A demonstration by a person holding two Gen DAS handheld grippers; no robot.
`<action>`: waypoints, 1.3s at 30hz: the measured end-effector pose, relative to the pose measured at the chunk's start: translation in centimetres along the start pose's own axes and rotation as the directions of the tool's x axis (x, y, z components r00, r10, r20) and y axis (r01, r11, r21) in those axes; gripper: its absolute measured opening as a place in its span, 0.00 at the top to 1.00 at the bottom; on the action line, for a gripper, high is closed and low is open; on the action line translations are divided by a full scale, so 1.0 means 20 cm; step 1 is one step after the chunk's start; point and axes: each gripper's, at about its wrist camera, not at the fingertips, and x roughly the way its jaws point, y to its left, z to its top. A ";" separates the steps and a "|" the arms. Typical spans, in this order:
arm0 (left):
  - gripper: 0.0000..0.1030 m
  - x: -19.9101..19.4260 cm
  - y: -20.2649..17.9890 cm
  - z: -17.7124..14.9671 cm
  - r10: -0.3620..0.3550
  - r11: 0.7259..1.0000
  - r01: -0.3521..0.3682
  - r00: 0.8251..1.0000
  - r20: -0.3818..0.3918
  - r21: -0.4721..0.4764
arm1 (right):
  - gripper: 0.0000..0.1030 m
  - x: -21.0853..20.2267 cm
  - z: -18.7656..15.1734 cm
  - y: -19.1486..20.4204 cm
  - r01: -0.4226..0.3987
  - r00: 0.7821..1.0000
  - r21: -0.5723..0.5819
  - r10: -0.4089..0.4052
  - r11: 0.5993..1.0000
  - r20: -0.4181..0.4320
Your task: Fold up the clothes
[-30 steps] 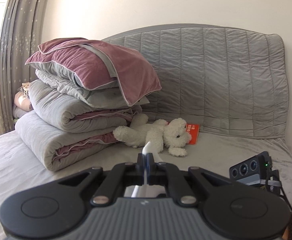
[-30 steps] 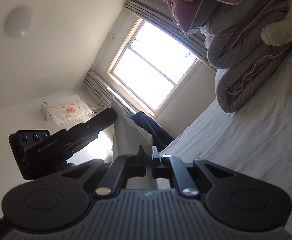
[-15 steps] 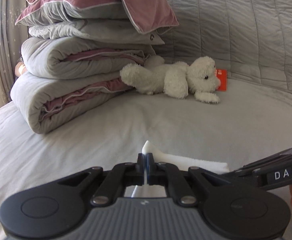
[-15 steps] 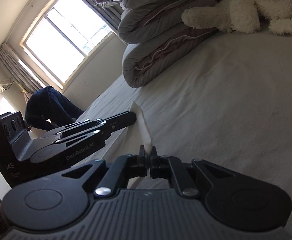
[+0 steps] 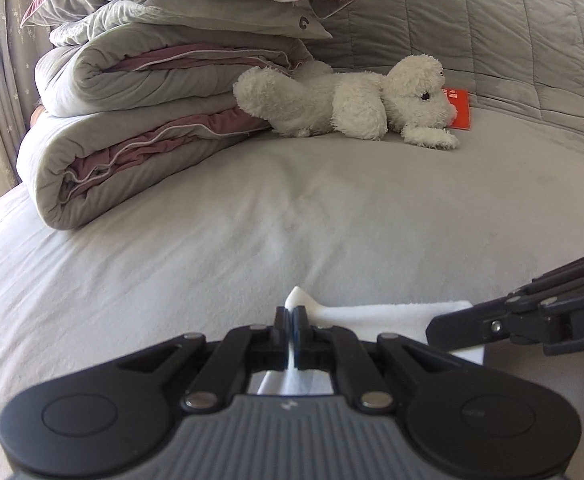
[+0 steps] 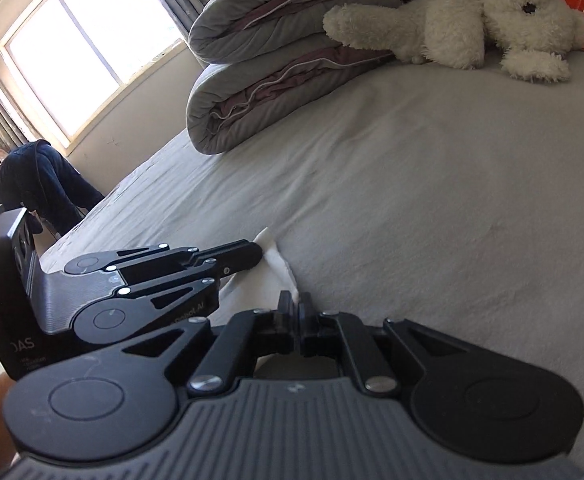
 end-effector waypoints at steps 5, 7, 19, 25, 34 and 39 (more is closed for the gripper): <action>0.90 -0.01 0.01 0.02 0.027 1.000 -0.027 1.000 0.000 -0.009 | 0.91 -0.02 0.00 0.00 0.062 0.997 -0.024 -0.061 0.998 0.038; 0.79 -0.05 0.04 0.03 0.051 0.998 -0.051 0.999 0.005 -0.026 | 0.88 -0.03 0.01 0.01 0.117 0.991 -0.049 -0.113 0.992 0.074; 0.65 -0.61 0.36 -0.05 0.213 0.954 -0.222 0.975 -0.065 -0.203 | 0.66 -0.04 0.02 0.08 0.026 0.998 -0.095 -0.021 0.995 0.053; 0.64 -1.05 0.43 -0.16 0.327 0.898 -0.348 0.937 -0.119 -0.269 | 0.65 -0.02 0.01 0.15 -0.010 1.000 -0.111 0.013 0.994 0.023; 0.59 -1.73 0.38 -0.45 0.428 0.830 -0.473 0.880 -0.208 -0.296 | 0.63 -0.08 -0.03 0.37 -0.138 0.989 -0.122 0.130 0.983 -0.067; 0.58 -1.98 0.42 -0.74 0.490 0.756 -0.560 0.827 -0.274 -0.340 | 0.60 -0.16 -0.11 0.61 -0.238 0.967 -0.199 0.213 0.950 -0.140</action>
